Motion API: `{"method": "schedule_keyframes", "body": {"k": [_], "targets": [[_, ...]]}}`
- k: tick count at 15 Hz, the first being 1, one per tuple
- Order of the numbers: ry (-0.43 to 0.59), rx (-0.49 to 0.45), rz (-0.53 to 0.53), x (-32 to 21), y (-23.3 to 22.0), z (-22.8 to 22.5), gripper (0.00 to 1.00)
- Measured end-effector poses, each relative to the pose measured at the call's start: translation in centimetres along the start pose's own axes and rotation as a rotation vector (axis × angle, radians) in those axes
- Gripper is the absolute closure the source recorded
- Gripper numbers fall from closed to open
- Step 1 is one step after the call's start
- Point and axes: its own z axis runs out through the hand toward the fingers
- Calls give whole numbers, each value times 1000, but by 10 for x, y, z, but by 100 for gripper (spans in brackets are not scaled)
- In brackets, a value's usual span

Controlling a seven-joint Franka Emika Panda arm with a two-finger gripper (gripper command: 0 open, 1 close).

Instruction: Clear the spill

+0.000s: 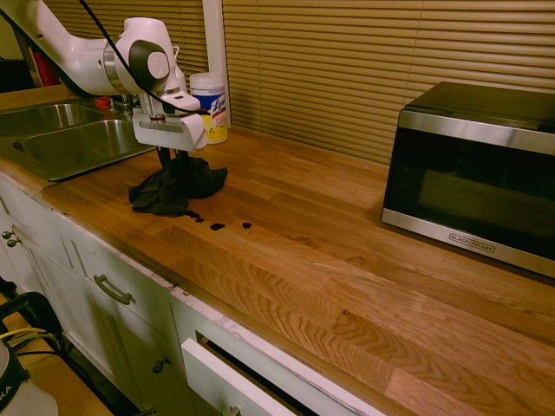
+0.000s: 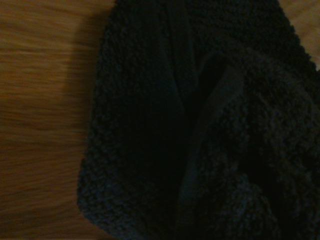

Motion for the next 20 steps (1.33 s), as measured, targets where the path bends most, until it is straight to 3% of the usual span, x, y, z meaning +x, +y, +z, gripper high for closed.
{"method": "schedule_keyframes", "body": {"k": [20], "targets": [[42,70,249,185,204,33,100]]}}
